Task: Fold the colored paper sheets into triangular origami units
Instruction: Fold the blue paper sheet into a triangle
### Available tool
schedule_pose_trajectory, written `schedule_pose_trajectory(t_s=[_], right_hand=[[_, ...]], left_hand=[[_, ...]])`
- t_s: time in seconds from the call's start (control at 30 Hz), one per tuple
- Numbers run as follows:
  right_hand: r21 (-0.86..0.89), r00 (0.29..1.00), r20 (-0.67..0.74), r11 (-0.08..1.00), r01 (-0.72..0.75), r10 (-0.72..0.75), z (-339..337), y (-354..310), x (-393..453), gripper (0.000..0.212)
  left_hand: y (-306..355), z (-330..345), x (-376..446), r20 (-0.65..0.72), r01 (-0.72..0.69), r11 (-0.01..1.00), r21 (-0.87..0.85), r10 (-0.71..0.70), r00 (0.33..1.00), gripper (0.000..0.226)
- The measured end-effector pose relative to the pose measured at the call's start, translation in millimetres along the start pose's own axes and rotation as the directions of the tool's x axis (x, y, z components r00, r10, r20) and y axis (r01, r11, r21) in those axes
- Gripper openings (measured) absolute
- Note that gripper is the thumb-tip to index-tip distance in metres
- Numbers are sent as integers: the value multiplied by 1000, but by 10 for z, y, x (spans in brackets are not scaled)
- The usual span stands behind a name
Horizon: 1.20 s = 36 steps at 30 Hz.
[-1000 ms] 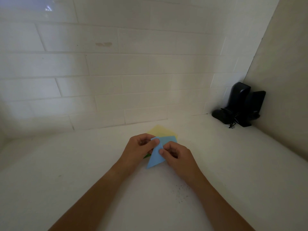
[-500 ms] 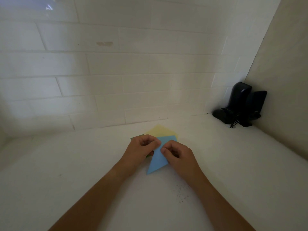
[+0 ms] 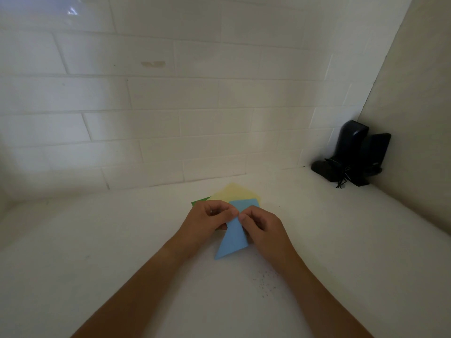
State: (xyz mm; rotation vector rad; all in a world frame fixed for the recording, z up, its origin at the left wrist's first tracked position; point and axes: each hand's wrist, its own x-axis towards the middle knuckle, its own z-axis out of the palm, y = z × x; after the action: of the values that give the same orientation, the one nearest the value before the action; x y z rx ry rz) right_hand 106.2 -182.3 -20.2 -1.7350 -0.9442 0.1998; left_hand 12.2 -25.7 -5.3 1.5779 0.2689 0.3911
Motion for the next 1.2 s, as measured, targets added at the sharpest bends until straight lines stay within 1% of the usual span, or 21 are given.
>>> schedule_pose_trajectory(t_s=[0.17, 0.3, 0.4, 0.5, 0.57, 0.67, 0.77, 0.83, 0.93, 1.07, 1.2], right_hand=[[-9, 1000, 6, 1000, 14, -14, -10, -6, -9, 22], [-56, 999, 7, 998, 31, -31, -4, -19, -8, 23], [-51, 1000, 7, 998, 30, -29, 2, -33, -9, 23], [-53, 999, 26, 998, 39, -38, 6, -48, -17, 23], [-62, 999, 34, 997, 45, -43, 5, -47, -19, 23], [-84, 999, 23, 995, 51, -49, 4, -46, -18, 24], [-67, 999, -8, 997, 45, -46, 3, -43, -23, 26], [-66, 999, -13, 997, 43, -44, 7, -42, -24, 26], [-64, 999, -8, 997, 35, -36, 14, -36, -18, 24], [-57, 1000, 18, 998, 26, -25, 17, -36, -17, 24], [-54, 1000, 23, 998, 10, -9, 18, -40, -21, 25]], left_hand=[[-8, -4, -1, 3, 4, 1000, -4, -4, 1000, 11], [-28, 8, 3, -15, 20, 999, 45, -19, 1000, 13], [-21, 21, 1, -47, 15, 999, 46, -13, 999, 13], [-3, 0, 20, -116, 19, 1000, 2, -19, 993, 14], [0, -4, 22, -134, 18, 1000, -6, -19, 991, 13], [-20, -4, 14, -115, 18, 1000, -1, -18, 993, 14], [-33, -21, 6, -36, 40, 999, 22, -39, 999, 20], [-46, -18, -1, -8, 30, 998, 62, -30, 1000, 19], [-45, -5, -6, -41, 7, 999, 47, -5, 999, 19], [-26, -51, 0, -130, -1, 1000, 2, 1, 992, 20], [-32, -54, 13, -176, -27, 1000, 12, 29, 984, 21]])
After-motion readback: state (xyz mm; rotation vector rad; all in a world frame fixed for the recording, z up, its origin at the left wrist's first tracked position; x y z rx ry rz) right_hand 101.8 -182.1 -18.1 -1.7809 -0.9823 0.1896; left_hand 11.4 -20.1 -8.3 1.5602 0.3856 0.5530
